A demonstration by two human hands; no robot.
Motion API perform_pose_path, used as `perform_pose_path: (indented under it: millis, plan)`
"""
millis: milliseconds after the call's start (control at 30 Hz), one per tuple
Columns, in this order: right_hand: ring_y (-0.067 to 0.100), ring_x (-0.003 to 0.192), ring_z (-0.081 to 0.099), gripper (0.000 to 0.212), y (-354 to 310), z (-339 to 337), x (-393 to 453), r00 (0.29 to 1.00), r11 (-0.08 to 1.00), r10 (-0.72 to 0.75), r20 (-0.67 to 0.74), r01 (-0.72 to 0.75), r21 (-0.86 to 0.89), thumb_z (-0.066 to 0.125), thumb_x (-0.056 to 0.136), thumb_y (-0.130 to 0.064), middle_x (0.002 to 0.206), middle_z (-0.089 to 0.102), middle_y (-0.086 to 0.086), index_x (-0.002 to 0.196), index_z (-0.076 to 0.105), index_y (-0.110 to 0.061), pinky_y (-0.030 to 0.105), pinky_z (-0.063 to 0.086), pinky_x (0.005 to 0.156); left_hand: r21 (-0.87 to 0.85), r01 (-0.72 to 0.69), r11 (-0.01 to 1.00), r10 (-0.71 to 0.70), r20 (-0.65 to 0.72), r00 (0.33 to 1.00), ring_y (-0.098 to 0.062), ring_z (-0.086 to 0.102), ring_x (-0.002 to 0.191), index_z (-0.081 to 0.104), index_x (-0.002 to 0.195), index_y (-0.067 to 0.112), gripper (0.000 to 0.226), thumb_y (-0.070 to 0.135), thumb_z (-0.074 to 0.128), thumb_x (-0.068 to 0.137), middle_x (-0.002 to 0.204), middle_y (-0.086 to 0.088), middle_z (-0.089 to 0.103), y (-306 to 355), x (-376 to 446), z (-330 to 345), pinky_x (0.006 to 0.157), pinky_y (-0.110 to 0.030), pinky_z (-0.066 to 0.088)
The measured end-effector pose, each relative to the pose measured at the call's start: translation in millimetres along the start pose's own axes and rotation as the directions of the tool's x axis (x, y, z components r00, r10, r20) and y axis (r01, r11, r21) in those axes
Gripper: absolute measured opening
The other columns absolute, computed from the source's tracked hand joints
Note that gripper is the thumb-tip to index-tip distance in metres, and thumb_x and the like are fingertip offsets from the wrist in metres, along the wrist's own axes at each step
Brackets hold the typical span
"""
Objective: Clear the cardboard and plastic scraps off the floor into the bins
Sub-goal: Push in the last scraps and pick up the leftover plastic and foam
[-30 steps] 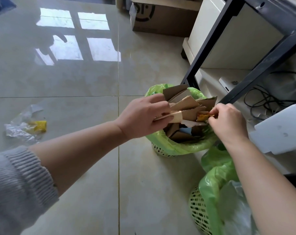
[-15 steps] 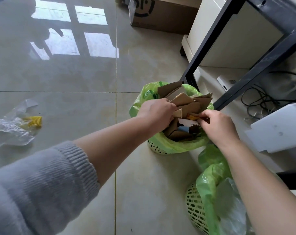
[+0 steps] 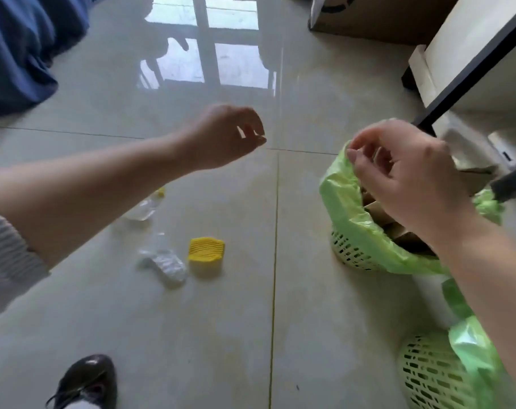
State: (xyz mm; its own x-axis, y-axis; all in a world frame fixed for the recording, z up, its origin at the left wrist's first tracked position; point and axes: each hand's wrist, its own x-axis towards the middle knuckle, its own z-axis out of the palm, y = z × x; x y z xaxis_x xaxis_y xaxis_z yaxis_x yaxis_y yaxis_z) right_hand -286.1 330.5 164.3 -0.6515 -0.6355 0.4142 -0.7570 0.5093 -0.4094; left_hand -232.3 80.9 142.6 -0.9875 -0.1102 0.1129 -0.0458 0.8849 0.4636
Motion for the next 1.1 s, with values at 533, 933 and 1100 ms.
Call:
perform_pose_path:
  millis: [533,933,1100]
  plan:
    - [0.026,0.134,0.037,0.055,-103,298,-14,0.495,0.973,0.171,0.852,0.050,-0.224,0.055,0.091,-0.028,0.150,0.032,0.002,0.142,0.035,-0.026,0.036,0.038,0.101,0.139,0.060,0.989,-0.114,0.422,0.899,-0.030,0.052,0.121,0.062,0.119,0.027,0.038,0.025,0.066,0.081,0.130,-0.007,0.057,-205,-196,94,0.099,-0.036,0.043]
    - [0.029,0.101,0.058,0.018,-82,346,12,0.427,0.983,0.136,0.894,0.056,-0.176,0.063,0.083,-0.027,0.102,0.062,0.005,0.100,0.062,-0.021,0.032,0.044,0.076,-0.100,0.065,0.993,-0.054,0.109,0.993,-0.028,0.062,0.059,0.065,0.074,0.021,0.020,0.021,0.045,0.074,0.073,0.000,0.063,-270,-193,118,0.048,-0.025,0.044]
    - [0.031,0.123,0.050,0.020,-93,386,80,0.664,0.999,-0.033,0.747,0.046,0.004,0.074,0.076,-0.023,0.133,0.053,0.011,0.094,0.073,-0.015,0.036,0.044,0.095,-0.178,0.333,0.926,-0.349,-0.065,0.935,-0.028,0.061,0.104,0.047,0.125,0.029,0.055,0.037,0.071,0.076,0.130,0.003,0.048,-318,-167,77,0.067,-0.037,0.053]
